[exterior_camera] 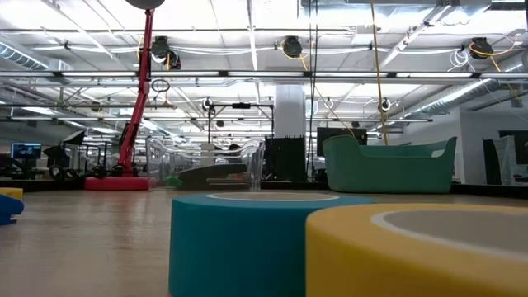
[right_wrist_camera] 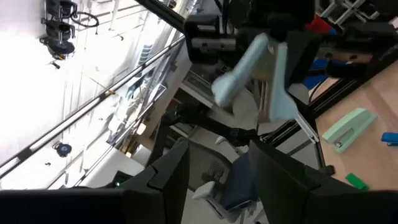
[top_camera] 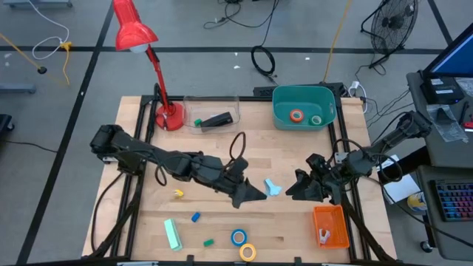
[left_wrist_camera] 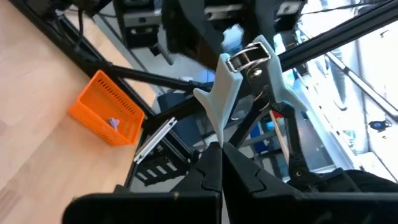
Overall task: Pick and place Stapler, Stapler remover, tape
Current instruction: Put the light blue staple remover into the orange bin
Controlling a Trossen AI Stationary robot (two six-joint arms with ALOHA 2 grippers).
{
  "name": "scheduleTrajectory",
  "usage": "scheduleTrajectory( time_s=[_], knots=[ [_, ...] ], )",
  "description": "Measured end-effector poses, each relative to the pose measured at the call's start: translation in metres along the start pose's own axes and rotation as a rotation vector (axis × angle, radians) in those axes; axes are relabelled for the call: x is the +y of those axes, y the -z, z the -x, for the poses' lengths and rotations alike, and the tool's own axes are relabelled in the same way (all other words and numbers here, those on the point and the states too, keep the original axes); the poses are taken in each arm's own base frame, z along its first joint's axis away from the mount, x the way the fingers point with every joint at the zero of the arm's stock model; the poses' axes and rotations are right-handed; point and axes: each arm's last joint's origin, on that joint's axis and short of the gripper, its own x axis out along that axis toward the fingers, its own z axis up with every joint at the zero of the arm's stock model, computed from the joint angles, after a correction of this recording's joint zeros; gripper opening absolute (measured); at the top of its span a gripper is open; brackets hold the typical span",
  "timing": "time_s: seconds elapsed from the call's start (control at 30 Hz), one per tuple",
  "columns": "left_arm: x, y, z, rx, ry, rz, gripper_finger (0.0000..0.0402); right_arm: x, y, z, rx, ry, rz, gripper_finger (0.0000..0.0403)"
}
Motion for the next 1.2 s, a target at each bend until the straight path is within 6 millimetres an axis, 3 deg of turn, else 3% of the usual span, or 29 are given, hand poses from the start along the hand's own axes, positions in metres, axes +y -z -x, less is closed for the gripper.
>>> scheduleTrajectory(
  time_s=[0.7, 0.83, 0.9, 1.0, 1.2],
  knots=[
    [0.002, 0.001, -0.003, 0.021, 0.022, -0.006, 0.0, -0.006, 0.001, 0.0, -0.021, 0.039, -0.042, 0.0157],
    [0.001, 0.004, -0.003, 0.045, 0.025, -0.072, 0.0, -0.006, 0.001, 0.0, -0.02, 0.033, -0.034, 0.0157],
    [0.005, -0.002, 0.0, 0.059, 0.0, -0.115, 0.0, -0.004, 0.0, 0.0, -0.029, 0.014, -0.018, 0.0157],
    [0.015, -0.028, 0.01, 0.037, -0.04, -0.15, 0.0, 0.0, -0.001, 0.001, -0.024, -0.039, 0.008, 0.0157],
    [0.049, -0.074, 0.024, 0.121, -0.074, -0.232, 0.0, 0.004, -0.003, 0.002, -0.029, -0.084, 0.041, 0.0157]
  ],
)
